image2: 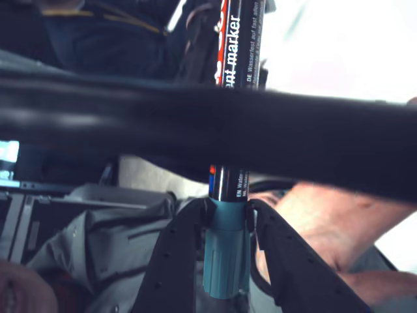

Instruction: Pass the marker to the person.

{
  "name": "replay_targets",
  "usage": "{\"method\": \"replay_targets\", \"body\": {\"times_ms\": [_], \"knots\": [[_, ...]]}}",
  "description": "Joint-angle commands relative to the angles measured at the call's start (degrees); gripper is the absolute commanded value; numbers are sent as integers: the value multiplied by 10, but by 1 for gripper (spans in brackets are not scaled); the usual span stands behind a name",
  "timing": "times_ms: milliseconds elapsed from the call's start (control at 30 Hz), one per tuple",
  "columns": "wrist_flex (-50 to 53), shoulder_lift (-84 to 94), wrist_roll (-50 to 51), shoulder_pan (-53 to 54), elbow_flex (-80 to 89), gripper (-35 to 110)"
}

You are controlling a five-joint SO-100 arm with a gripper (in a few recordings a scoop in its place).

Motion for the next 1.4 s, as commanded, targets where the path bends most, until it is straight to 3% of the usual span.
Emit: {"method": "replay_targets", "body": {"times_ms": [0, 200, 500, 533, 633, 700, 1367], "knots": [[33, 3, 11, -37, -12, -5], [91, 3, 54, -30, 18, -5], [83, 3, 57, -25, 24, -5], [83, 3, 60, -25, 24, -1], [83, 3, 80, -21, 23, 34], [74, 3, 91, -16, 22, 39], [62, 5, 88, 4, 19, 40]]}}
